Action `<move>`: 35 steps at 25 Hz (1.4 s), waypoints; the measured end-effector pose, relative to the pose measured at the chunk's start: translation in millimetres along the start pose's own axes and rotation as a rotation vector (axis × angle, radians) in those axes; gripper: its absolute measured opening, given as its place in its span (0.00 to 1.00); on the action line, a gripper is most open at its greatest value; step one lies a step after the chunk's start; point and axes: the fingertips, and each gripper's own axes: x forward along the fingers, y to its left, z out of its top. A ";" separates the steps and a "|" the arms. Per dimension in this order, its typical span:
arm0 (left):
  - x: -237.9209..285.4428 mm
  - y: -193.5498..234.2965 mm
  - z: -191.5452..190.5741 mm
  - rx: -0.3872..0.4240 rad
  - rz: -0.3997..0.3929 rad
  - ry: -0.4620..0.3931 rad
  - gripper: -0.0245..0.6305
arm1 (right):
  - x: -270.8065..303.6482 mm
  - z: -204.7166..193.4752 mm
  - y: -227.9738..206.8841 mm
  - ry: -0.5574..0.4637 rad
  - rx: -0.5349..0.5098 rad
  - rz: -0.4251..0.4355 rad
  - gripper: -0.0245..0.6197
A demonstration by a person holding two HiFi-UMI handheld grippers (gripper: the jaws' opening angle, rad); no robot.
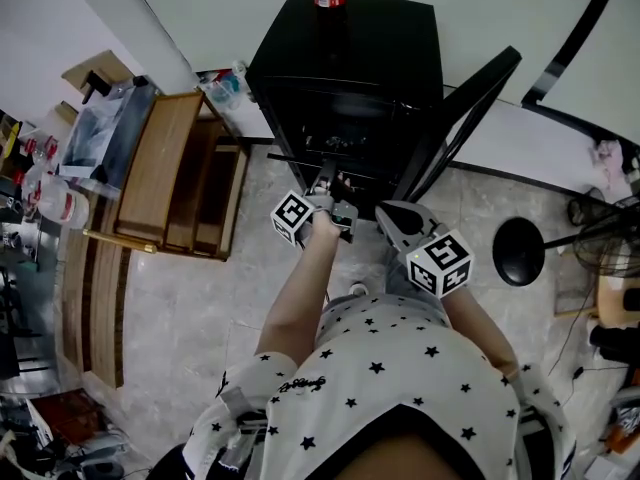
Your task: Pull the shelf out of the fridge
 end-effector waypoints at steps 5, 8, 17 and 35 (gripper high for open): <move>-5.7 -0.7 0.9 -0.003 -0.001 0.012 0.08 | 0.5 0.2 3.4 -0.002 0.001 0.003 0.03; -7.5 -0.6 1.4 -0.006 0.002 0.019 0.08 | 1.0 -0.4 4.9 -0.003 0.001 0.005 0.03; -8.3 -2.1 1.6 -0.009 0.001 0.030 0.08 | 0.1 -0.3 5.7 -0.001 0.006 0.005 0.03; -8.2 0.2 1.3 -0.017 0.010 0.041 0.08 | -4.0 0.3 0.2 -0.005 -0.003 -0.007 0.03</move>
